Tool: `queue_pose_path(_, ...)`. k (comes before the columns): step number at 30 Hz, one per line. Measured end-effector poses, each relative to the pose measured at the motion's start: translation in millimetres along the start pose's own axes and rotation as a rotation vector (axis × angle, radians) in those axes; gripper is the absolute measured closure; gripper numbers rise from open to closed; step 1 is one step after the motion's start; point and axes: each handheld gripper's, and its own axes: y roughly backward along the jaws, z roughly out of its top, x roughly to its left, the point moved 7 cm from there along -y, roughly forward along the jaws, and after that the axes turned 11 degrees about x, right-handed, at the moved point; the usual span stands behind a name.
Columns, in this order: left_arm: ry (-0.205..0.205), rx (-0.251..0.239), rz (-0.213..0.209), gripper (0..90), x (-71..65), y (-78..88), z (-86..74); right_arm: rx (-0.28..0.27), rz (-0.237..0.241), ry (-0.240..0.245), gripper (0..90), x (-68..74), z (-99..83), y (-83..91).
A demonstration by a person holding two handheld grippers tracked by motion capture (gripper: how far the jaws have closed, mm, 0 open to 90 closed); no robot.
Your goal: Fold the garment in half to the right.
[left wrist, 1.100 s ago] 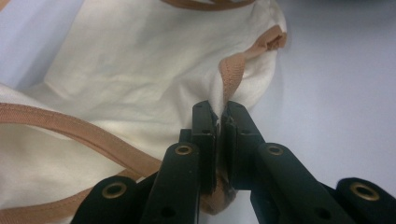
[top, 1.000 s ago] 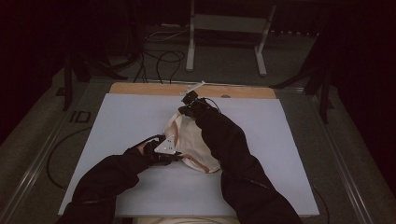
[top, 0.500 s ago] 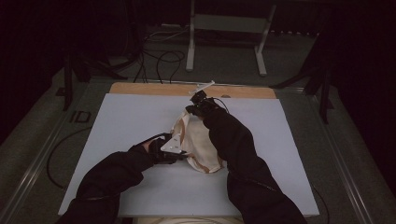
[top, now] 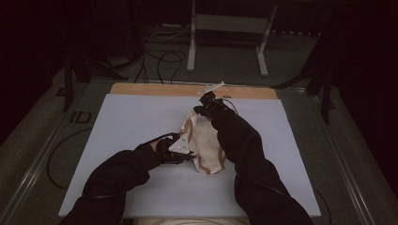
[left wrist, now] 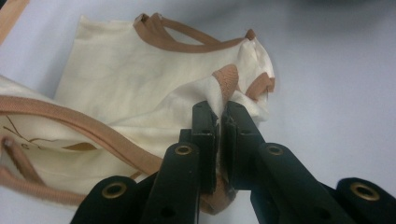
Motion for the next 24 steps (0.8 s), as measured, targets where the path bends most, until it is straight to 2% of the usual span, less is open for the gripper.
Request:
queue_pose_path(7, -0.015, -0.002, -0.010, 84.4, -1.1, -4.5, 8.2, -0.007, -0.009, -0.005, 89.5, -6.2, -5.2, 5.6)
queue_pose_path(16, -0.034, 0.011, -0.021, 84.4, -0.5, -11.6, 17.9, -0.019, -0.017, -0.034, 89.5, -16.0, -16.7, 12.1)
queue_pose_path(24, -0.044, 0.030, -0.044, 84.3, -2.4, -21.1, 24.5, -0.021, -0.022, -0.059, 89.5, -26.3, -32.9, 15.8)
